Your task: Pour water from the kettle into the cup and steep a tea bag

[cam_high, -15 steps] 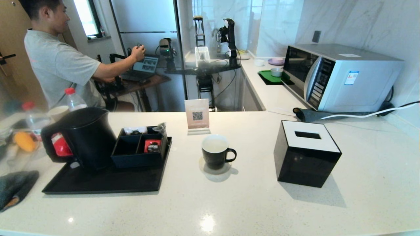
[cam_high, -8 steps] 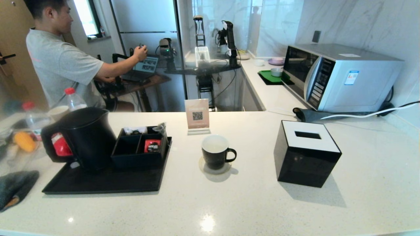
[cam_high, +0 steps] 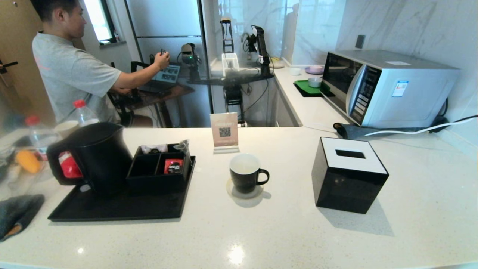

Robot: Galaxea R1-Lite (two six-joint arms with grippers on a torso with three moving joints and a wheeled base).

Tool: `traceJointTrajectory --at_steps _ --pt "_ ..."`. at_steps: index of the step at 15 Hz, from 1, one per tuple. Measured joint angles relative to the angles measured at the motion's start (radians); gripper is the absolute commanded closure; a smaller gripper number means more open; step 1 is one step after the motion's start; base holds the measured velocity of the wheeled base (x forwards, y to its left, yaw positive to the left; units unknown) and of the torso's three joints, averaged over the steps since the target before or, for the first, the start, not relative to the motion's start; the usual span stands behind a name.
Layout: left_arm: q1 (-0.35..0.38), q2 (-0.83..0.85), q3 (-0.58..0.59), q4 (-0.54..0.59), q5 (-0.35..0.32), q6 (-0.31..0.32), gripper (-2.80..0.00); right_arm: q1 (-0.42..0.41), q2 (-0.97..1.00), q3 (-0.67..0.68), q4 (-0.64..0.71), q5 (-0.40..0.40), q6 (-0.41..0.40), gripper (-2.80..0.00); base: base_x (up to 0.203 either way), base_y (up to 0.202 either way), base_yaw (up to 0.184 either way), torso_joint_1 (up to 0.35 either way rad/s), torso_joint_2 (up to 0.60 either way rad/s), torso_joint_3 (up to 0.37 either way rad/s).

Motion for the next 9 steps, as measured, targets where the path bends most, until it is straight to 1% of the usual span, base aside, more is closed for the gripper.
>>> traceJointTrajectory --at_steps 9 --pt "0.000 0.000 0.000 0.001 0.000 -0.001 0.00 0.000 0.000 0.000 0.000 0.000 0.000 0.00 0.000 0.000 0.000 0.000 0.00 0.000"
